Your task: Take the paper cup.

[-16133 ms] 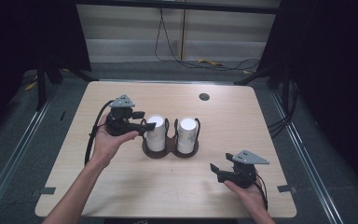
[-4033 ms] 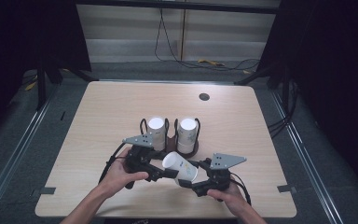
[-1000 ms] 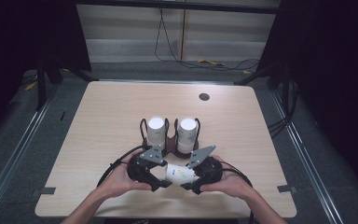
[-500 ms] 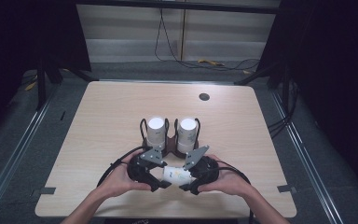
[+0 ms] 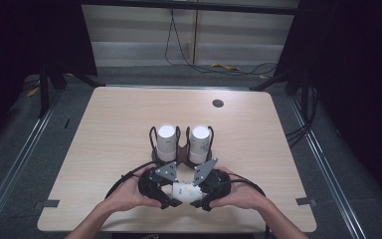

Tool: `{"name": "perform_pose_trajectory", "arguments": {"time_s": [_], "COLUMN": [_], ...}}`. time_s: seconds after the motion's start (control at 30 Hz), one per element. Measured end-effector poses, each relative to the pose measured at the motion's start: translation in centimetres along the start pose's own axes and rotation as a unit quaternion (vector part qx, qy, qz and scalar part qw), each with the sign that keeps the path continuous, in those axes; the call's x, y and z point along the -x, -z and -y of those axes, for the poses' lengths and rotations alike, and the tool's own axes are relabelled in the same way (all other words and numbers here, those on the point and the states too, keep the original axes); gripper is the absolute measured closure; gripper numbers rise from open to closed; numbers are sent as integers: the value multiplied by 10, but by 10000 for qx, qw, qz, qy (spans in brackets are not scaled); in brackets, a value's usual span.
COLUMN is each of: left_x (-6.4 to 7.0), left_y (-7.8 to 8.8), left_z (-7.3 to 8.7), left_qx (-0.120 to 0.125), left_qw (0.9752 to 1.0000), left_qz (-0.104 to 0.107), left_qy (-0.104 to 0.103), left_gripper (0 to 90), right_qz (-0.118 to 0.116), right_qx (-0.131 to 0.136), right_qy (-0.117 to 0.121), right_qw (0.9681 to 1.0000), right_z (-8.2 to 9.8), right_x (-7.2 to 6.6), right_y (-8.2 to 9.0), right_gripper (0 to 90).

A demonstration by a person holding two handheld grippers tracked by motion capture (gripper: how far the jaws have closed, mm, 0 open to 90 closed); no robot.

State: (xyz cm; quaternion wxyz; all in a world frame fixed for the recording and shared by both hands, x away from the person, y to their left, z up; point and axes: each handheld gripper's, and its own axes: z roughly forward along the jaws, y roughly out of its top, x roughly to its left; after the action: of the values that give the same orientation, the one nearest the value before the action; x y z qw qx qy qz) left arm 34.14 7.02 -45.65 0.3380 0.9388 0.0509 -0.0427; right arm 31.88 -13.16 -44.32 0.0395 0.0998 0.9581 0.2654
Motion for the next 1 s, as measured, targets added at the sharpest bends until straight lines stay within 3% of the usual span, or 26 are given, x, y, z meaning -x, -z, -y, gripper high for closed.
{"name": "perform_pose_trajectory", "arguments": {"time_s": [0.47,0.53,0.7,0.87,1.0], "left_x": [0,1,1,1,-1], "left_y": [-4,-4,-3,-2,1], "left_z": [-1,0,-1,-1,0], "left_qx": [-82,-16,34,92,264], "left_qw": [9999,10000,9999,9999,9996], "left_qz": [72,47,97,99,13], "left_qy": [9,-85,-77,-63,25], "left_gripper": [282,326,342,350,355], "right_qz": [4,53,37,55,115], "right_qx": [-57,-79,-14,169,602], "right_qy": [90,66,40,-51,-230], "right_qw": [9999,9999,10000,9998,9979], "right_z": [-4,-4,-2,1,6], "right_x": [-4,-4,-4,-3,2], "right_y": [-5,-5,-3,-2,3], "right_gripper": [304,301,294,251,190]}}
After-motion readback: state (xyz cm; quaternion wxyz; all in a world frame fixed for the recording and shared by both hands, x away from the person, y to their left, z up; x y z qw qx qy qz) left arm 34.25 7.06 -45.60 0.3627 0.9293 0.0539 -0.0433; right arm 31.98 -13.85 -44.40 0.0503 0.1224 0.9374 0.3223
